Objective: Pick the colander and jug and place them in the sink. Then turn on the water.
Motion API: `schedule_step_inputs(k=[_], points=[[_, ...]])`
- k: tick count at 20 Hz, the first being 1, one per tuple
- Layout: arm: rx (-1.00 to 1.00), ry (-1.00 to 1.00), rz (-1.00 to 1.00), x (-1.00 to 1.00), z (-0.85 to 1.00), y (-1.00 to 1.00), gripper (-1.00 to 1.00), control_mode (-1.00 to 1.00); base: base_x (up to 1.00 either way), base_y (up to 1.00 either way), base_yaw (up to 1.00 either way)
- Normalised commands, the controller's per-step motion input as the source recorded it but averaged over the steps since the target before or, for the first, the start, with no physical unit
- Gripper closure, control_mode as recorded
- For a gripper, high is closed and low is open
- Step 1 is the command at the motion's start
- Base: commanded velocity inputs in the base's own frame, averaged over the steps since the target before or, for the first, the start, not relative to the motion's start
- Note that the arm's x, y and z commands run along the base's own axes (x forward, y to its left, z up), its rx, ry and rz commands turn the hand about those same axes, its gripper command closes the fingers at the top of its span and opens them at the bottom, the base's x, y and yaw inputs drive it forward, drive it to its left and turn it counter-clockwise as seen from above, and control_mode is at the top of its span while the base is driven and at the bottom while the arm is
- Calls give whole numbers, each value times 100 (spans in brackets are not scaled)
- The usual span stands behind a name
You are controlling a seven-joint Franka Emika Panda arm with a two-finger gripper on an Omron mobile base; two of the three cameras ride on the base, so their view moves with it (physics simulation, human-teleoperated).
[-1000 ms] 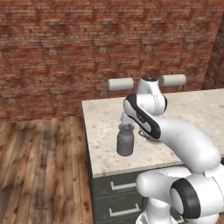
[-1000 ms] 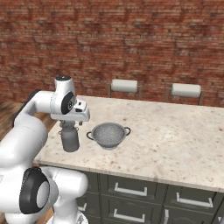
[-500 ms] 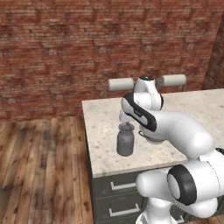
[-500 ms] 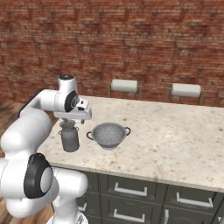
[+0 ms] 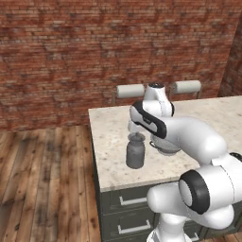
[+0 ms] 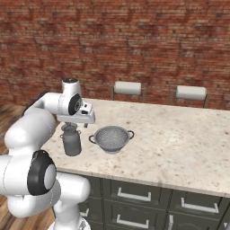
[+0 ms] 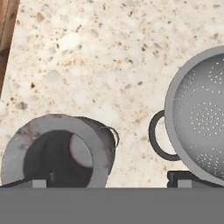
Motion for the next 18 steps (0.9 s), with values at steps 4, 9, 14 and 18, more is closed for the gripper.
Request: schedule_step_inputs(k=[4,9,14,18], points=[[0,1,0,0,-22,1,-100,-100,0,0,0],[0,0,0,12,-13,3,-100,-100,0,0,0],[0,0,0,19,-16,6,-100,-100,0,0,0],[0,0,0,15,-18,4,-100,-100,0,0,0]])
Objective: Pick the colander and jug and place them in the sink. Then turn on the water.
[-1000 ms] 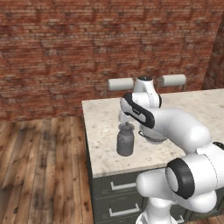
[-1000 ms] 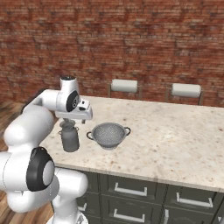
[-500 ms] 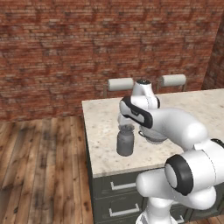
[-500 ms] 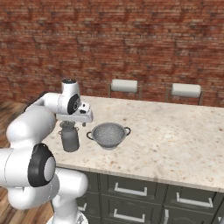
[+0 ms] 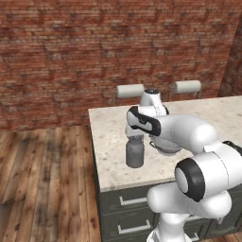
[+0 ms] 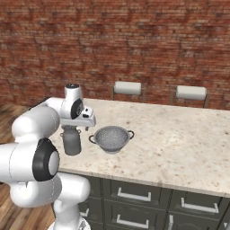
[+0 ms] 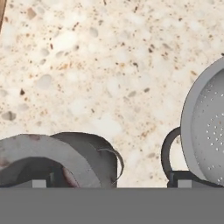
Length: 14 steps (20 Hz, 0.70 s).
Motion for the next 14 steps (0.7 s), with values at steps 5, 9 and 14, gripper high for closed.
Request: schedule_step_inputs(k=[5,9,14], points=[[0,0,0,7,-16,0,-100,-100,0,0,0],[0,2,-1,-3,-28,0,100,-100,0,0,0],[0,1,0,-16,-18,0,100,-100,0,0,0]])
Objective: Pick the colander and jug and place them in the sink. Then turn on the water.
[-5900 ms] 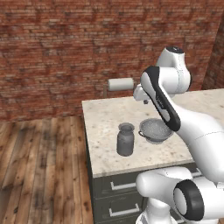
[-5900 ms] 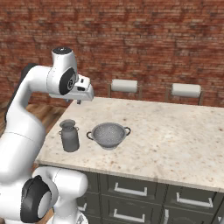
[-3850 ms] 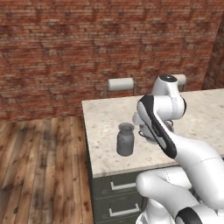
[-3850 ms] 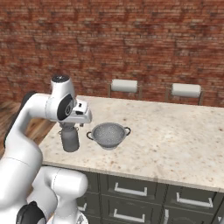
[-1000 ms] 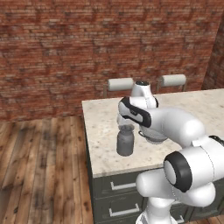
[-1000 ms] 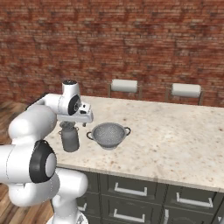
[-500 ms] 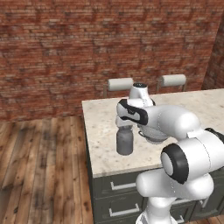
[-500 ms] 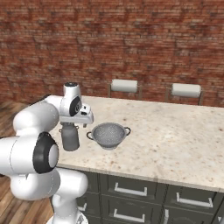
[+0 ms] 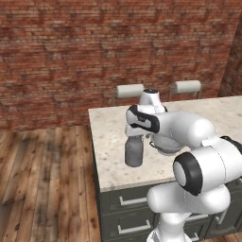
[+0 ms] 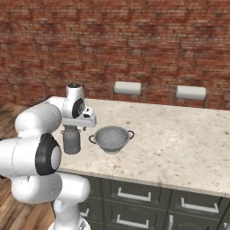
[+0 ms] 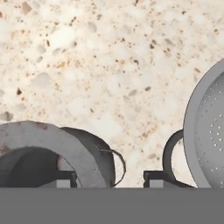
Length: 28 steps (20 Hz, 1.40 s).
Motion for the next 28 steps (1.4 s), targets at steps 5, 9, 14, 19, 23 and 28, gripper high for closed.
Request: schedule_step_inputs(k=[5,9,14,19,23,28], points=[[0,-1,0,-32,0,0,100,-100,0,0,0],[-2,-20,0,-47,9,0,100,-100,0,0,0],[-13,-17,0,-11,75,4,100,-100,0,0,0],[-8,-2,0,0,79,2,100,-100,0,0,0],[0,13,0,0,69,0,100,-100,0,0,0],[0,17,-1,-1,69,-15,100,-100,0,0,0]])
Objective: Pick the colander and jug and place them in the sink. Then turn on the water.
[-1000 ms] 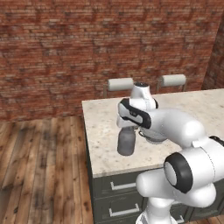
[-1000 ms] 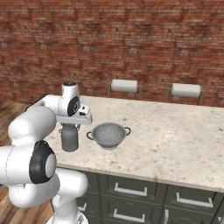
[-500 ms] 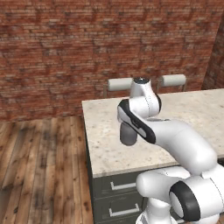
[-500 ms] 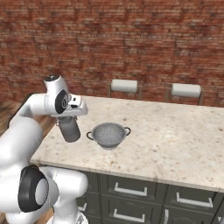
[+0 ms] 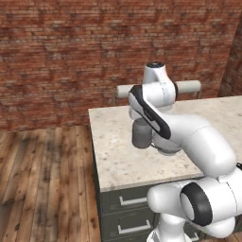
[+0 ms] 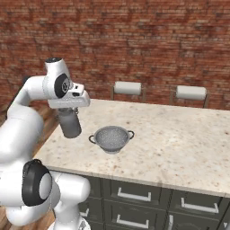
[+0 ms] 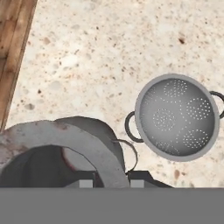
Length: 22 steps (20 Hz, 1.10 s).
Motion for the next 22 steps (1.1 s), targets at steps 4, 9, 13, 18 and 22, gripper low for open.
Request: schedule_step_inputs(k=[4,9,13,18,22], points=[[0,12,0,0,63,-3,100,-100,0,0,0],[0,15,0,-1,36,-1,100,-100,0,0,0],[0,12,0,-6,9,0,100,-100,0,0,0],[0,0,0,0,0,0,100,100,-32,21,-1],[0,0,0,0,0,0,100,100,-70,85,8]])
